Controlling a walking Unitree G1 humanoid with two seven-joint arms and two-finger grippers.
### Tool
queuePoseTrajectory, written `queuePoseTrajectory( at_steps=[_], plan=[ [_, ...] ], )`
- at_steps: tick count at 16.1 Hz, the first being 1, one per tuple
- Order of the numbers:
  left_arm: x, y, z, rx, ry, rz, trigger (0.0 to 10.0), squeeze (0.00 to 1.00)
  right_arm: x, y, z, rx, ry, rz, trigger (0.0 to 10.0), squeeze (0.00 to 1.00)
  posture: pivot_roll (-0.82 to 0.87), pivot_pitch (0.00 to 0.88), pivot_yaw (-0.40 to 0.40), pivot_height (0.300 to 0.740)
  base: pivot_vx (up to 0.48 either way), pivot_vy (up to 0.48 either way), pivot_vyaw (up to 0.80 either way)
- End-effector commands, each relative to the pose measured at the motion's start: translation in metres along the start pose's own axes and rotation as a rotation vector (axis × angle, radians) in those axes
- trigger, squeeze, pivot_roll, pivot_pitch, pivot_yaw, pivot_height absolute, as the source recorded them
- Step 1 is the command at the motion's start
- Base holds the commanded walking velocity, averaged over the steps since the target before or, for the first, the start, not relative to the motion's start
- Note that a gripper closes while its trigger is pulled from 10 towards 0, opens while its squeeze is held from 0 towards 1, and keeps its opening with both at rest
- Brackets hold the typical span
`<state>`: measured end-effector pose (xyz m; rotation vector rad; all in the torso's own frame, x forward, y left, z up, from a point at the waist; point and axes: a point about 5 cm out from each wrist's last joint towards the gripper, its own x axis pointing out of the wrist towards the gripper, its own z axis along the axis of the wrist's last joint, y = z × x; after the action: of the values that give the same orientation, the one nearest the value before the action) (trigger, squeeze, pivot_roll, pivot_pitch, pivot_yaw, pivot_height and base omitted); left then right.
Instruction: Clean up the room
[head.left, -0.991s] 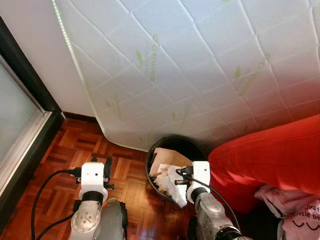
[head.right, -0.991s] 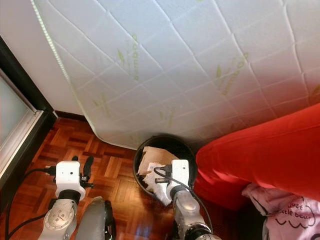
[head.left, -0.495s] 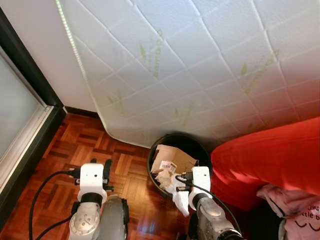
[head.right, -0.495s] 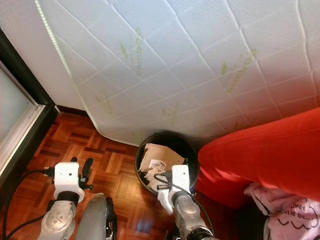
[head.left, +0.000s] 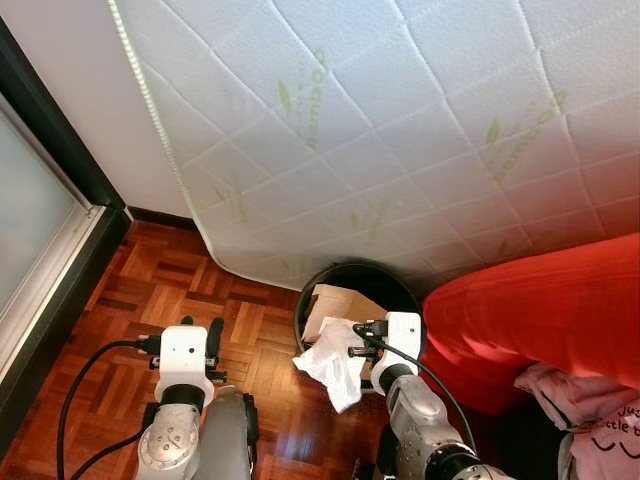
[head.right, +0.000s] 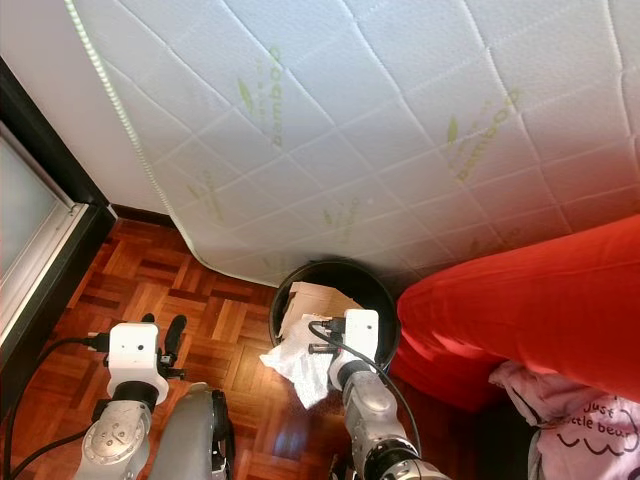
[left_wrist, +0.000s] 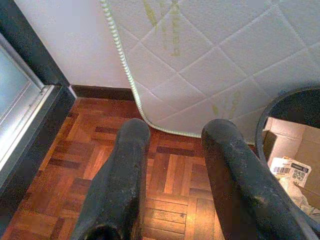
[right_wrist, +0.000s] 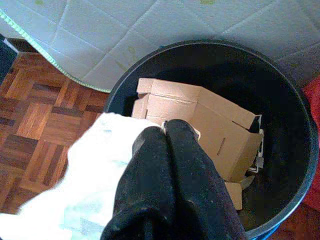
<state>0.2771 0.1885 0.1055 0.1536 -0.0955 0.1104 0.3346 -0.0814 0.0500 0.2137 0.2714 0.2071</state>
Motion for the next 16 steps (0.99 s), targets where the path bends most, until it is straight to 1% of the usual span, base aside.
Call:
queuePoseTrajectory(
  at_steps=[1,3,4,10,16],
  plan=[
    [-0.006,-0.0034,-0.0067,-0.006,0.037,-0.014,10.0,0.0,-0.0048,-0.0042,-0.0109,0.011,0.031,-0.012,10.0,0.0,0.19,0.44,-0.09,0.615,0.0,0.0,0.0],
    [-0.0052,-0.0038,-0.0068,-0.007,0.039,-0.017,10.0,0.0,-0.005,-0.0053,-0.0111,0.014,0.034,-0.013,10.0,0.0,0.19,0.439,-0.089,0.615,0.0,0.0,0.0],
    [-0.005,-0.0039,-0.0069,-0.009,0.039,-0.019,10.0,0.0,-0.005,-0.0056,-0.0113,0.015,0.035,-0.013,10.0,0.0,0.19,0.437,-0.089,0.615,0.24,0.0,0.0],
    [-0.0025,-0.0049,-0.007,-0.016,0.041,-0.027,10.0,0.0,-0.0057,-0.0114,-0.0116,0.015,0.047,-0.019,10.0,0.0,0.18,0.431,-0.088,0.615,0.277,0.0,0.0],
    [-0.0016,-0.0052,-0.0066,-0.016,0.039,-0.028,10.0,0.0,-0.0063,-0.0114,-0.0134,0.006,0.057,-0.012,10.0,0.0,0.18,0.429,-0.089,0.615,0.293,0.0,0.0]
  ],
)
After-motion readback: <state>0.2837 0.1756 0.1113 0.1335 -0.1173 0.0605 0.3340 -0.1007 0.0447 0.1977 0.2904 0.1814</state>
